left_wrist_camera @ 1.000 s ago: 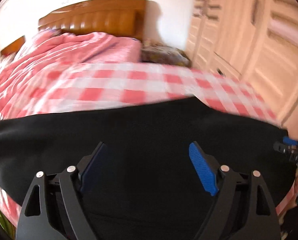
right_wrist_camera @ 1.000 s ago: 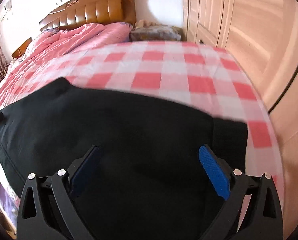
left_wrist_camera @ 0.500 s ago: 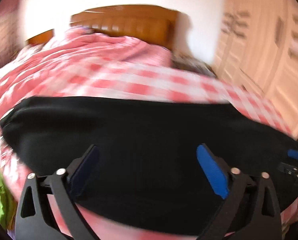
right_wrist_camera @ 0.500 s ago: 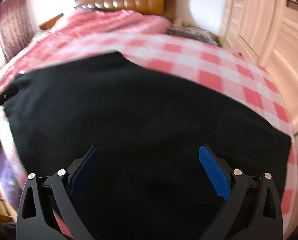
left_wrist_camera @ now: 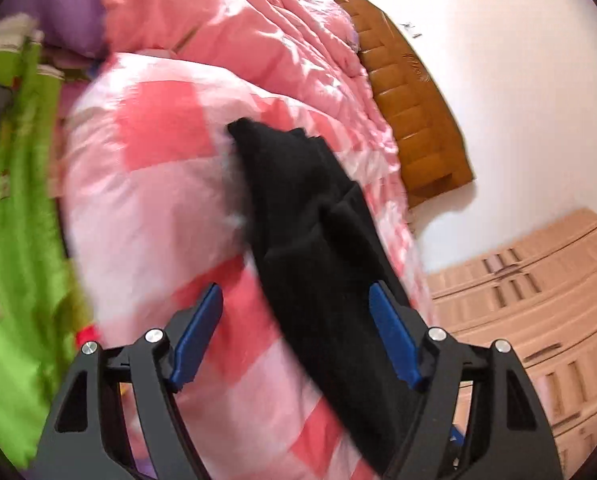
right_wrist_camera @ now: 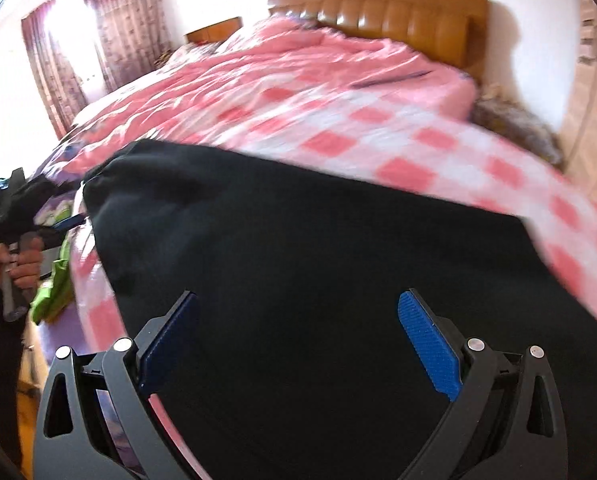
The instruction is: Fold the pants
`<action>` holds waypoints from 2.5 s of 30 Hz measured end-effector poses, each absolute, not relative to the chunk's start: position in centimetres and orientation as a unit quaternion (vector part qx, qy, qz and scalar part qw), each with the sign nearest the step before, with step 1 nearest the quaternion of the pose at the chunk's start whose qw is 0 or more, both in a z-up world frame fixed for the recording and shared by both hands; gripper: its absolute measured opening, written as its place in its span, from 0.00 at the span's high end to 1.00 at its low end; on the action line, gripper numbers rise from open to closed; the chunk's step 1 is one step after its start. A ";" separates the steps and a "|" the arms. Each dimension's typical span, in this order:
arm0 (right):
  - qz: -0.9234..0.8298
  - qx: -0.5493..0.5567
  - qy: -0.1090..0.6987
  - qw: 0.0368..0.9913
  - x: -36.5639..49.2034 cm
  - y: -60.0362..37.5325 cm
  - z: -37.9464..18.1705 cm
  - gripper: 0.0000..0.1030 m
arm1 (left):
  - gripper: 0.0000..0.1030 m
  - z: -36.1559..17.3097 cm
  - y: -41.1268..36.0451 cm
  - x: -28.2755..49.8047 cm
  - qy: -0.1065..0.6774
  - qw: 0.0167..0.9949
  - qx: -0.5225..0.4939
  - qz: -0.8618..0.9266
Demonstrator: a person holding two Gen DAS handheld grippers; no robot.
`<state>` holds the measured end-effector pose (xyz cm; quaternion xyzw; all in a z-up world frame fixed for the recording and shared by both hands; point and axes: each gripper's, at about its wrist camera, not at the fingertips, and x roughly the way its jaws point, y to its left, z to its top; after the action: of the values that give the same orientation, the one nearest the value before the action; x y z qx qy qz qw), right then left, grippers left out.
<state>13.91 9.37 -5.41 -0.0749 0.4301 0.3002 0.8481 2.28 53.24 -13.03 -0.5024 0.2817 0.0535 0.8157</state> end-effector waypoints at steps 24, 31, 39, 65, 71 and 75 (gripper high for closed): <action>0.350 -0.015 0.463 0.815 16.1 16.2 -6.5 0.06 | 0.17 -13.1 52.7 5.2 0.255 0.846 -0.461 0.085; 0.359 -0.020 0.463 0.810 16.3 17.6 -6.7 0.06 | 0.70 -12.4 52.3 8.0 0.283 0.841 -0.443 0.126; 0.326 -0.177 0.464 0.804 15.3 22.1 -8.8 0.04 | 0.74 -8.4 49.3 7.1 0.255 0.884 -0.353 0.171; 0.201 0.263 0.390 0.859 14.4 -15.4 -4.1 0.05 | 0.16 -7.8 7.5 1.2 0.212 0.903 0.337 -0.161; 0.282 0.243 0.413 0.831 12.4 -11.2 -5.7 0.21 | 0.13 -3.3 15.6 0.3 0.224 0.951 0.198 -0.081; 0.363 0.208 0.394 0.819 8.9 -7.5 -4.2 0.33 | 0.25 -4.4 20.1 1.5 0.269 0.952 0.147 0.002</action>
<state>8.86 -7.48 -4.18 0.2078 0.3936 0.3630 0.8186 1.45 20.14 -4.37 0.1471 0.2685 0.0016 0.9520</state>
